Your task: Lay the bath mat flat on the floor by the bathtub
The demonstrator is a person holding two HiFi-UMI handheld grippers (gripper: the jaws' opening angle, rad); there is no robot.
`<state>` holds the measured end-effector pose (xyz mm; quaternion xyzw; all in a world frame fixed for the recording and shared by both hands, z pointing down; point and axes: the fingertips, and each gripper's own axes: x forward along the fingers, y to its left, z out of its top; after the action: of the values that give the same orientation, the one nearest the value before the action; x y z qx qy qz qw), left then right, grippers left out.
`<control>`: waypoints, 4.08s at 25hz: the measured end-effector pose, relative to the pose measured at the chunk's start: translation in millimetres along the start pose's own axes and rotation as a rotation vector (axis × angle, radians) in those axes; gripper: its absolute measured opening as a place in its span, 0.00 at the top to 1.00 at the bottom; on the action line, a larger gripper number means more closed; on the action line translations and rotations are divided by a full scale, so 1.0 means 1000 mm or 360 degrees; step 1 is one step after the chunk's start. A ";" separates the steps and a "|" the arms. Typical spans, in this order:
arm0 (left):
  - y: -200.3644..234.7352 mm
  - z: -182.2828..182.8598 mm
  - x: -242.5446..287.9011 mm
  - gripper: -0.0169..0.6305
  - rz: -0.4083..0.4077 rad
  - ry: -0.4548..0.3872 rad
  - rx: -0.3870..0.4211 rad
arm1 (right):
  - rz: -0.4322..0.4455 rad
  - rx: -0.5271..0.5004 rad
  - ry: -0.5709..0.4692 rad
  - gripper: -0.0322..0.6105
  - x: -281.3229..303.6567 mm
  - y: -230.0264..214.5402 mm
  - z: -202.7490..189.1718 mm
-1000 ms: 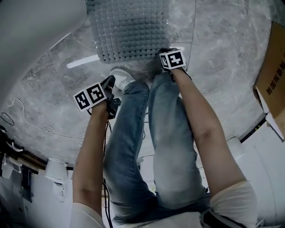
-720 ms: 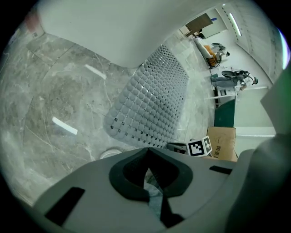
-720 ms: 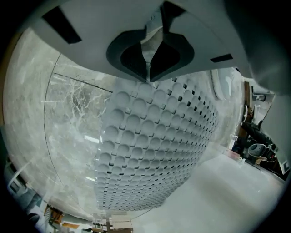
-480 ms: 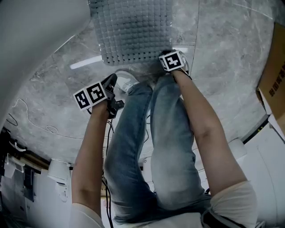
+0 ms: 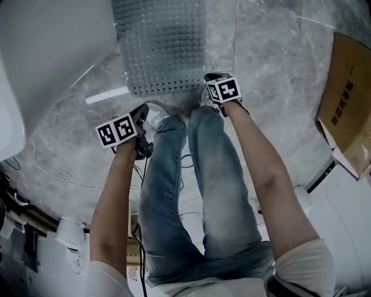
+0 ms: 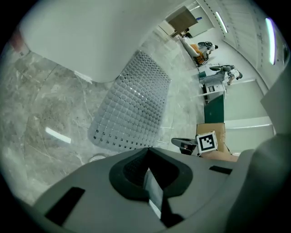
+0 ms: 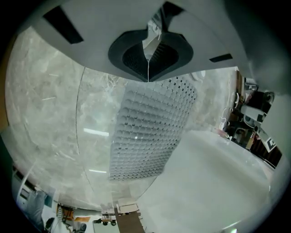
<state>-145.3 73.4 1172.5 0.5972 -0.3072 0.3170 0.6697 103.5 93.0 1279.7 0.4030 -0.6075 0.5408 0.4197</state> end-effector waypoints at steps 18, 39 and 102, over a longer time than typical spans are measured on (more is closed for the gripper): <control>-0.185 0.029 -0.092 0.95 -0.0075 -0.0143 0.0288 | 0.0268 -0.0092 -0.0358 0.91 -0.252 0.072 0.096; -0.419 0.077 -0.344 0.95 -0.0162 -0.0715 0.0537 | 0.0384 -0.0303 -0.0822 0.91 -0.580 0.173 0.194; -0.631 0.038 -0.867 0.95 -0.0122 -0.2065 0.1404 | 0.0506 -0.1105 -0.1950 0.91 -1.049 0.472 0.262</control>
<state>-176.0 -68.4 109.6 0.8839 -0.4619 -0.0258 0.0679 -22.0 -87.3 120.8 0.3839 -0.9218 0.0479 0.0236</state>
